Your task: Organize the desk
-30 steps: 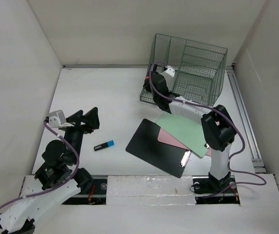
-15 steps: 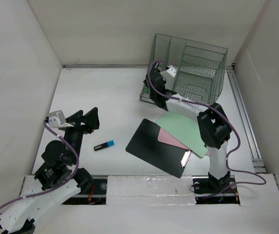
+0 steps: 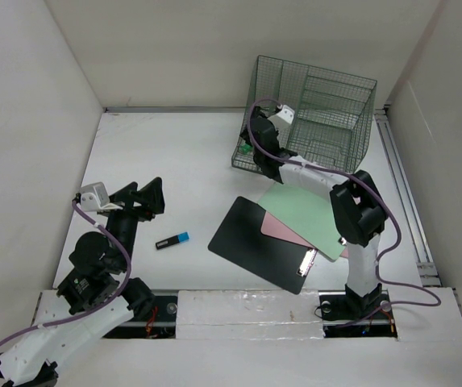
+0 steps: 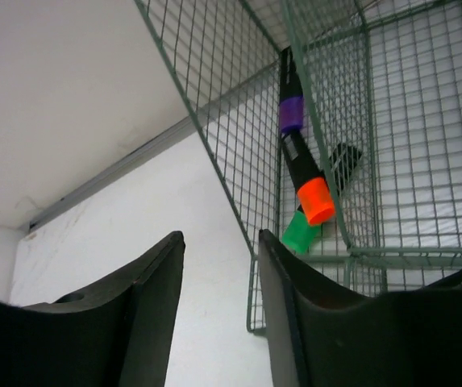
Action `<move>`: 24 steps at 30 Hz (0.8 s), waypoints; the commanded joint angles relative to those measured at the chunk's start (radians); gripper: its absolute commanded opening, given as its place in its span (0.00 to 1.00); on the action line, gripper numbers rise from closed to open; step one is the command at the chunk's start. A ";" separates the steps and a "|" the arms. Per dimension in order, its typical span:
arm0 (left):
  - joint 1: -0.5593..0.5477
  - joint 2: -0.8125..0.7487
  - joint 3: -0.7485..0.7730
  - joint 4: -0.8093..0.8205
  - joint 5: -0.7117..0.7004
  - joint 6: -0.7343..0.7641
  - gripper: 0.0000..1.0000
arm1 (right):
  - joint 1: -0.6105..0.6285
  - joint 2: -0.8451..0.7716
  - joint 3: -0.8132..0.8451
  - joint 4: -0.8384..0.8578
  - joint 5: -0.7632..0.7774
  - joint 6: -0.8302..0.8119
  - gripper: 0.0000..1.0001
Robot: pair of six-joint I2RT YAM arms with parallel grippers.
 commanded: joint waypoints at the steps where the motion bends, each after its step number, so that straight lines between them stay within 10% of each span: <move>1: 0.002 0.021 0.013 0.035 -0.010 0.016 0.69 | 0.020 -0.082 -0.057 0.129 -0.100 -0.085 0.46; 5: 0.002 0.022 0.010 0.043 -0.022 0.019 0.69 | 0.081 -0.086 -0.122 0.191 -0.360 -0.246 0.05; 11: 0.002 0.033 0.009 0.049 -0.025 0.025 0.69 | 0.222 -0.062 -0.190 0.115 -0.760 -0.527 0.00; 13: 0.002 0.044 0.012 0.044 -0.022 0.024 0.69 | 0.247 -0.088 -0.234 0.111 -0.822 -0.580 0.12; 14: 0.002 0.045 0.010 0.046 -0.018 0.022 0.69 | 0.256 -0.093 -0.250 0.105 -0.857 -0.600 0.37; 18: 0.002 0.060 0.013 0.050 -0.018 0.027 0.69 | 0.322 -0.067 -0.222 -0.049 -0.923 -0.762 0.80; 24: 0.002 0.067 0.015 0.047 -0.031 0.027 0.69 | 0.372 0.029 -0.094 -0.169 -0.894 -0.864 0.85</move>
